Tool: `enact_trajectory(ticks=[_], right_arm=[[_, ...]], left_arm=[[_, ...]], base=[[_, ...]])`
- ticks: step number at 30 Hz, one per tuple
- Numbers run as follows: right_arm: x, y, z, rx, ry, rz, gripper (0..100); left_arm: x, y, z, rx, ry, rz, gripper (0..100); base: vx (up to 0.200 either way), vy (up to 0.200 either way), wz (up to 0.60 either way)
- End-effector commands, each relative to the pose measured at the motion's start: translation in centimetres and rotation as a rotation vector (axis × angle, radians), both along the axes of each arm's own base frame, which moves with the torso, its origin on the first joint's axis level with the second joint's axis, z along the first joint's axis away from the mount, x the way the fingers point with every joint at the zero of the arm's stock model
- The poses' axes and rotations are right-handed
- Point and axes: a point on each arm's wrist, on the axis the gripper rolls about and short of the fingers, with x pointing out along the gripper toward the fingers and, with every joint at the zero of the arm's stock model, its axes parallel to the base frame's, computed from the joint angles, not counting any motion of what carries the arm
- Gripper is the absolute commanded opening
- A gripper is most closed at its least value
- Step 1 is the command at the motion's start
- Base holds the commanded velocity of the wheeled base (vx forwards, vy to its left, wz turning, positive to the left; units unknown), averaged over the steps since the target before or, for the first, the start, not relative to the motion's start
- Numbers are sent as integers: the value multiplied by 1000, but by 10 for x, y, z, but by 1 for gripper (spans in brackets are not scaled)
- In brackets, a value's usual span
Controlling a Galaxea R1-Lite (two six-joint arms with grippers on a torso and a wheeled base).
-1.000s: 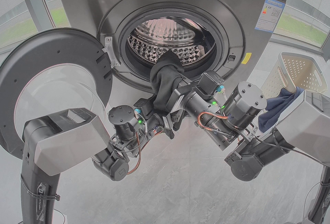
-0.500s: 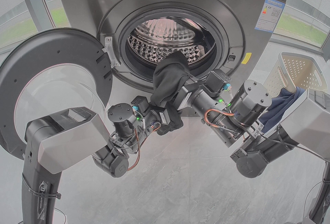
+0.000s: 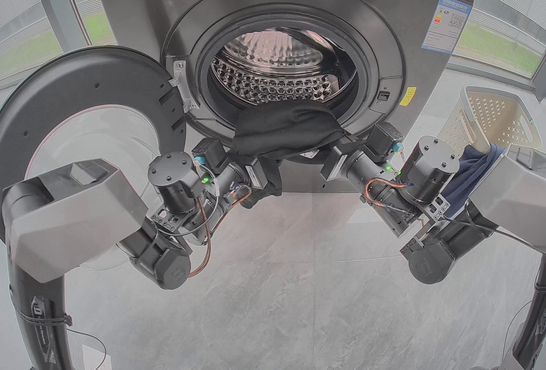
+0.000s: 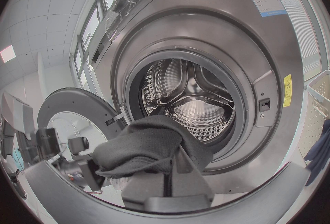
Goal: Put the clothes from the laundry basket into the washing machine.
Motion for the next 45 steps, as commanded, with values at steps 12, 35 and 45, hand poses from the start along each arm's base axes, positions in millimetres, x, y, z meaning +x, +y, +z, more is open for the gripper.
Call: enact_trajectory(ticks=[12, 35, 45], right_arm=[[-3, 8, -17, -29, 39, 23, 0], [-77, -41, -31, -175, 192, 101, 100], [-68, -65, -36, -189, 220, 13, 100]], left_arm=[[-52, 14, 38, -20, -7, -55, 0], [-130, 60, 37, 27, 116, -127, 0], [-129, 58, 19, 68, 157, -131, 0]], base=[[0, 0, 0], [0, 0, 0], [0, 0, 0]])
